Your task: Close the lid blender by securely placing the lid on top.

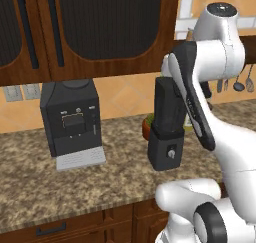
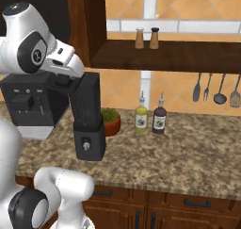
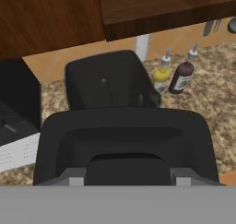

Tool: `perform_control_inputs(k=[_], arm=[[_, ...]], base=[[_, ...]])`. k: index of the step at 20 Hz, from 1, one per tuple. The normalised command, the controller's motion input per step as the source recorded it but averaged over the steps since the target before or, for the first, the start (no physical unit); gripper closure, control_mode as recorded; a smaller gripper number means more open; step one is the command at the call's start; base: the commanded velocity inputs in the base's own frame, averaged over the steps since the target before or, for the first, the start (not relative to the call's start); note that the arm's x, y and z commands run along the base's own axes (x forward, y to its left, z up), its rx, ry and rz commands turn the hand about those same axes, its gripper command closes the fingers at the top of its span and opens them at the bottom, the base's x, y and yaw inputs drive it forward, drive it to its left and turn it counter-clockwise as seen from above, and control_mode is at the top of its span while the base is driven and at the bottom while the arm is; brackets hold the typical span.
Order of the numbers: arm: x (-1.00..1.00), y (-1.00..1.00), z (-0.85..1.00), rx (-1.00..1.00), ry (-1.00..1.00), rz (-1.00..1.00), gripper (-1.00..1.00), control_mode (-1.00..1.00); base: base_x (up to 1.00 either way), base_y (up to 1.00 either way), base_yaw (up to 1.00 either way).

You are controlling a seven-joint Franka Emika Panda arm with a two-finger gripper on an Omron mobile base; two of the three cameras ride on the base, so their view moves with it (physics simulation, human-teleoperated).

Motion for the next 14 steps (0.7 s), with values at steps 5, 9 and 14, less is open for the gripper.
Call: perform_control_inputs(k=[5,9,14], arm=[[-0.16,-0.24,0.17,0.01,-0.09,0.07,1.00,-1.00],[0.37,0.00,0.00,-0.01,-0.01,0.03,1.00,-1.00],[0.91,0.00,0.07,0.00,0.08,0.16,1.00,-1.00]], base=[[0.00,0.00,0.00],[0.00,0.00,0.00],[0.00,0.00,0.00]])
